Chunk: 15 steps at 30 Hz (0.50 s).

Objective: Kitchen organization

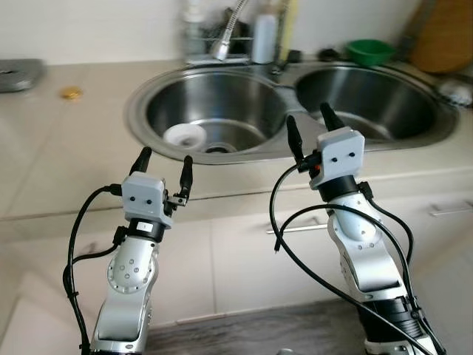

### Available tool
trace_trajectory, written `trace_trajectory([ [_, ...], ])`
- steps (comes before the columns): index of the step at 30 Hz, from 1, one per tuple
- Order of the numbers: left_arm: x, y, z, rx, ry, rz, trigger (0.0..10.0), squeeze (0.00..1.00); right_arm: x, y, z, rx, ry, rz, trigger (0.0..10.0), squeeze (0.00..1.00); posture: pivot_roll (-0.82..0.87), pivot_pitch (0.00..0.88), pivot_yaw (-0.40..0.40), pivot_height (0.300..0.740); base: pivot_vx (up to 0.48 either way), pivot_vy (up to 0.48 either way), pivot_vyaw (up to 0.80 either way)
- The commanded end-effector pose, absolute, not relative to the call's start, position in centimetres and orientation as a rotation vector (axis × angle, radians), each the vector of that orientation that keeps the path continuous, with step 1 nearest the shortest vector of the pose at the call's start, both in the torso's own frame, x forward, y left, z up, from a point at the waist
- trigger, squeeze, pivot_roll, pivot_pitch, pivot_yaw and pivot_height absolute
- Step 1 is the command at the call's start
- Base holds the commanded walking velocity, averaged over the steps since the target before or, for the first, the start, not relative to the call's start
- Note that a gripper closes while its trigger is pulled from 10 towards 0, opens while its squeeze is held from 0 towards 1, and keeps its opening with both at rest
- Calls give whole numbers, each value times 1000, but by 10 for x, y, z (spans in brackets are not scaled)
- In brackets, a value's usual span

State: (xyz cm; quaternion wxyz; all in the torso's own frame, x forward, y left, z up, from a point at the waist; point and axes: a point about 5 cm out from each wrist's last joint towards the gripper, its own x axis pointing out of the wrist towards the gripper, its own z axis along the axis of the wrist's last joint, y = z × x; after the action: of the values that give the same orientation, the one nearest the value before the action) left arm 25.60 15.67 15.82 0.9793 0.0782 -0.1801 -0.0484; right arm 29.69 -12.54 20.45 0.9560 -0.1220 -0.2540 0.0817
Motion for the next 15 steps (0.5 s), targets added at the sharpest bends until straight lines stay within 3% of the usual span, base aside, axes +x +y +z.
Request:
trace_trajectory([
  [1, 256, 154, 162, 160, -386, -107, 10000, 0, 294, -128, 210, -260, -542, 152, 10000, 0, 31, 22, -39, 740, 0, 0, -800],
  [15, 255, 151, 158, 182, -379, -119, 10000, 0, 288, -127, 209, -262, -568, 152, 10000, 0, 30, 0, -33, 740, 0, 0, -800],
])
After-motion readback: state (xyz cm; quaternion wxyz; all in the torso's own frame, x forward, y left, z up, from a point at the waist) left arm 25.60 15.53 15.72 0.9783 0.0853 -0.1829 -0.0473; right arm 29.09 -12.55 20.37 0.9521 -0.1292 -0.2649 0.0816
